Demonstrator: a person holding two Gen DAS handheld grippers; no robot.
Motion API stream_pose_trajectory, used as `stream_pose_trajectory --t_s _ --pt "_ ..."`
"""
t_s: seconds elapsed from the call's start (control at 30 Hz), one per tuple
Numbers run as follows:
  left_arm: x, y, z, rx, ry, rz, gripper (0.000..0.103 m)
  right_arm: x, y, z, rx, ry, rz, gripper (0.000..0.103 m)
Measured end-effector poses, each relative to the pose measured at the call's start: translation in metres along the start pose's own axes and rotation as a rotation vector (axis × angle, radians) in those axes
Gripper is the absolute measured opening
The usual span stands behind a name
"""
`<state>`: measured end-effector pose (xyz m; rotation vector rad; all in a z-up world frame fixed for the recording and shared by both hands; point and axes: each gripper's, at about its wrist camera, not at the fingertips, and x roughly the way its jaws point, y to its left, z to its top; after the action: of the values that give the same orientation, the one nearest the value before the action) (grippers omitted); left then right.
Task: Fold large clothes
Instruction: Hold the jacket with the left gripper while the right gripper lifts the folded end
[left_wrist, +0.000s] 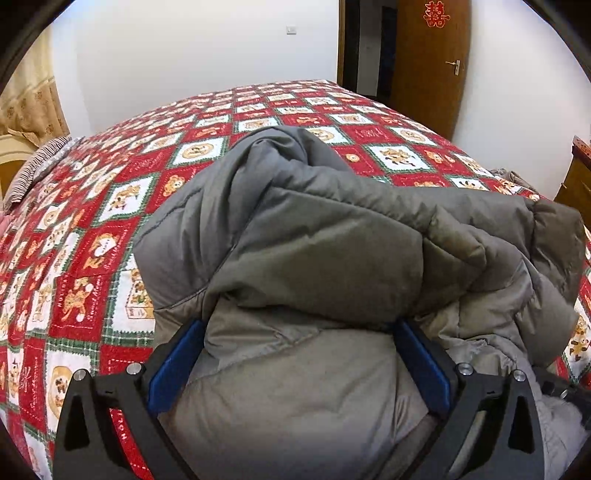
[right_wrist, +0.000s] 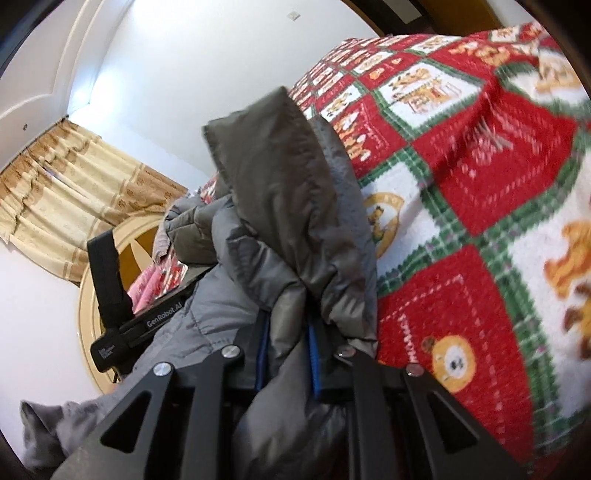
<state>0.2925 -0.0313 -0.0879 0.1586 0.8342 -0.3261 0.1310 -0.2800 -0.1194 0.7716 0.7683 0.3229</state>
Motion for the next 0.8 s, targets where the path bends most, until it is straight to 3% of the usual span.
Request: stream_pose_trajectory --t_s 0.13,0.3,0.43,0.53,0.6,0.7,0.8 --pt "-0.004 0.002 -0.002 -0.004 -0.015 -0.008 0.102 -0.010 0.020 0.023 -0.106 0.025 -0.090 0.029" --pt "-0.005 0.004 -0.002 -0.012 -0.026 -0.016 0.102 -0.024 0.046 0.053 -0.241 -0.055 -0.212 0.067" --pt "-0.006 0.004 -0.002 -0.013 -0.030 -0.016 0.102 -0.014 0.050 0.072 -0.271 -0.062 -0.259 0.068" --pt "-0.006 0.003 -0.002 -0.013 -0.035 -0.012 0.102 0.007 0.041 0.078 -0.257 -0.010 -0.315 0.064" --pt "-0.006 0.002 -0.003 -0.013 -0.038 -0.007 0.102 0.018 0.031 0.077 -0.234 0.011 -0.300 0.046" --pt "-0.006 0.002 -0.003 -0.015 -0.042 0.001 0.102 0.026 0.028 0.073 -0.244 0.019 -0.288 0.036" --pt "-0.006 0.002 -0.003 -0.023 -0.045 0.006 0.102 0.037 0.030 0.067 -0.275 0.034 -0.278 0.035"
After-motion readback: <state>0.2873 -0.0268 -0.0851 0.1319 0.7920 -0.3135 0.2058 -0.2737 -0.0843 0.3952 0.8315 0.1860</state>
